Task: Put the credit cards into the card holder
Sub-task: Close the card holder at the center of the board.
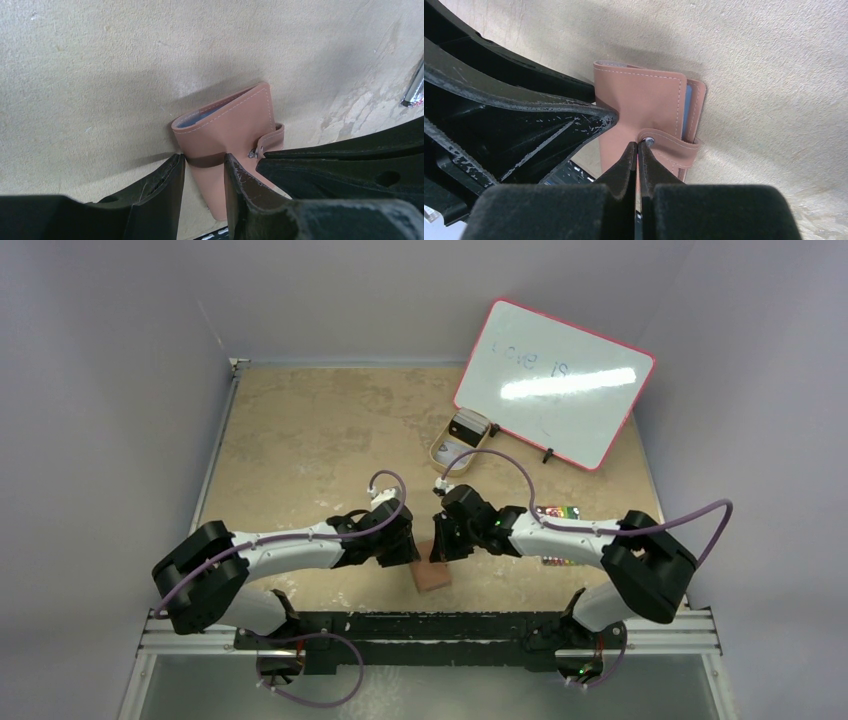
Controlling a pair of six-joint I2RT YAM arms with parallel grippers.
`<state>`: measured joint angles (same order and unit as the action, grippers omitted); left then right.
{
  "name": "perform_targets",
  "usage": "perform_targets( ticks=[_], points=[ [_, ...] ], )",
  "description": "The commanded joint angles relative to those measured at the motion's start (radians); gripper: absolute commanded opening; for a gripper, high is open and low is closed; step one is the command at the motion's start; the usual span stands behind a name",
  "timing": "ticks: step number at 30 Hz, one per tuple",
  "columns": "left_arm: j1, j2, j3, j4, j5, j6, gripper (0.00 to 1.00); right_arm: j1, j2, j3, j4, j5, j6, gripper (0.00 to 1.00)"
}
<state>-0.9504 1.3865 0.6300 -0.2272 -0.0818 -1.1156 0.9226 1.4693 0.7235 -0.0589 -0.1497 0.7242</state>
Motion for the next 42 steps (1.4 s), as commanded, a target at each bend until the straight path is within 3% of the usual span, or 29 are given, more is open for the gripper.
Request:
perform_targets(
  ticks=[1, 42],
  points=[
    [-0.005, -0.033, -0.003, 0.024, -0.014, -0.010, 0.33, 0.006, 0.024, 0.027, -0.010, -0.019, -0.008, 0.00],
    [-0.005, -0.040, -0.010, 0.034, -0.013, -0.011, 0.33, 0.011, 0.099, 0.067, -0.039, -0.037, -0.022, 0.00]
  ],
)
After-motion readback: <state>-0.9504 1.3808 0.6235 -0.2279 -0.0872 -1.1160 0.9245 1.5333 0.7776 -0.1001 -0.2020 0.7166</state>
